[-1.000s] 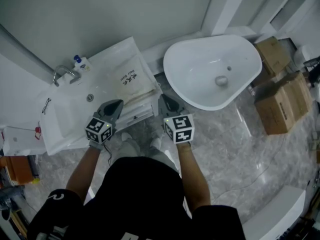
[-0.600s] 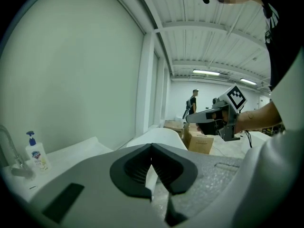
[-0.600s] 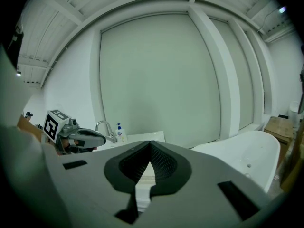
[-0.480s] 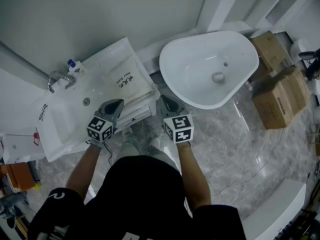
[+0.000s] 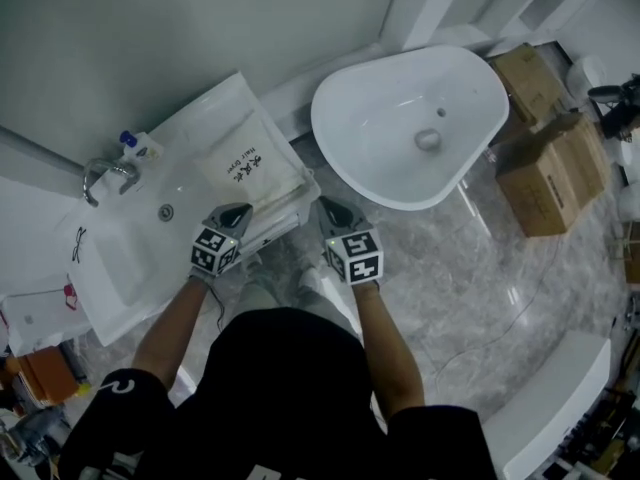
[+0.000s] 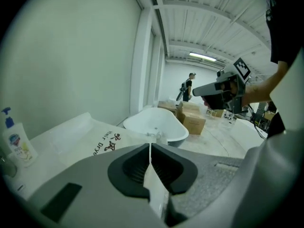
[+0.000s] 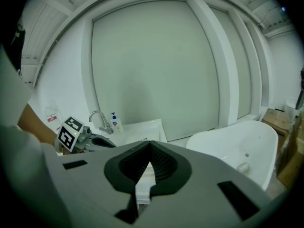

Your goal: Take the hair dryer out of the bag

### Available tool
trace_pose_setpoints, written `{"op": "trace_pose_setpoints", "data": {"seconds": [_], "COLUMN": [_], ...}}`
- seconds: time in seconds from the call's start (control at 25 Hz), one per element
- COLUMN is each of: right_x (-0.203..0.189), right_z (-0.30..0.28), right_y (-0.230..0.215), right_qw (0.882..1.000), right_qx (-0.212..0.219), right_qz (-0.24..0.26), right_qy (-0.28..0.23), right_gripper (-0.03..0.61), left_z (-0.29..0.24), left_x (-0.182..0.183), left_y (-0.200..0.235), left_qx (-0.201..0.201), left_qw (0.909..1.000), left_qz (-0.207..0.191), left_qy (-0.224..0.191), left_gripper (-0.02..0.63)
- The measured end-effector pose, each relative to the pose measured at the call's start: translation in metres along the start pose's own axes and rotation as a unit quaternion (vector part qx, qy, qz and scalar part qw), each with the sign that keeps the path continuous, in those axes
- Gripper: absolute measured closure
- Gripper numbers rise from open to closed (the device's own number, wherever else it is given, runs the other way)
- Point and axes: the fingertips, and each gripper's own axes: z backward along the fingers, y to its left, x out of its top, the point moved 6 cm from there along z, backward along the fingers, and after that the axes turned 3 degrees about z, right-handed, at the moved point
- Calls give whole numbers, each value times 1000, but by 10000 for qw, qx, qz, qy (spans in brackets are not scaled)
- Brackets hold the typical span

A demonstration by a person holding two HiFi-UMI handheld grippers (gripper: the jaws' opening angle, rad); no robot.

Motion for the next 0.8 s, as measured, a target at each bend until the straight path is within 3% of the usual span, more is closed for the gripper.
{"op": "trace_pose_setpoints", "data": {"seconds": [0.12,0.36,0.68,0.8], "right_x": [-14,-37,-51,-53], "right_z": [-14,-30,-38,-37], "right_y": [1,5,11,10], "right_qw": [9998,9972,9930,9921], "right_qx": [-49,-406,-716,-769], "right_qz": [-131,-455,-672,-733], "right_qy": [125,444,652,675], "right_gripper": [584,584,584,584], "left_z": [-23,-63,-89,-90], "left_x": [-19,-45,-60,-60], "left_y": [14,26,39,39], "left_qx": [-172,-519,-644,-699], "left_qw": [9991,9910,9810,9807], "left_qz": [-65,-580,-955,-871], "left_qy": [388,1087,1561,1605], "left_gripper": [583,494,486,509]}}
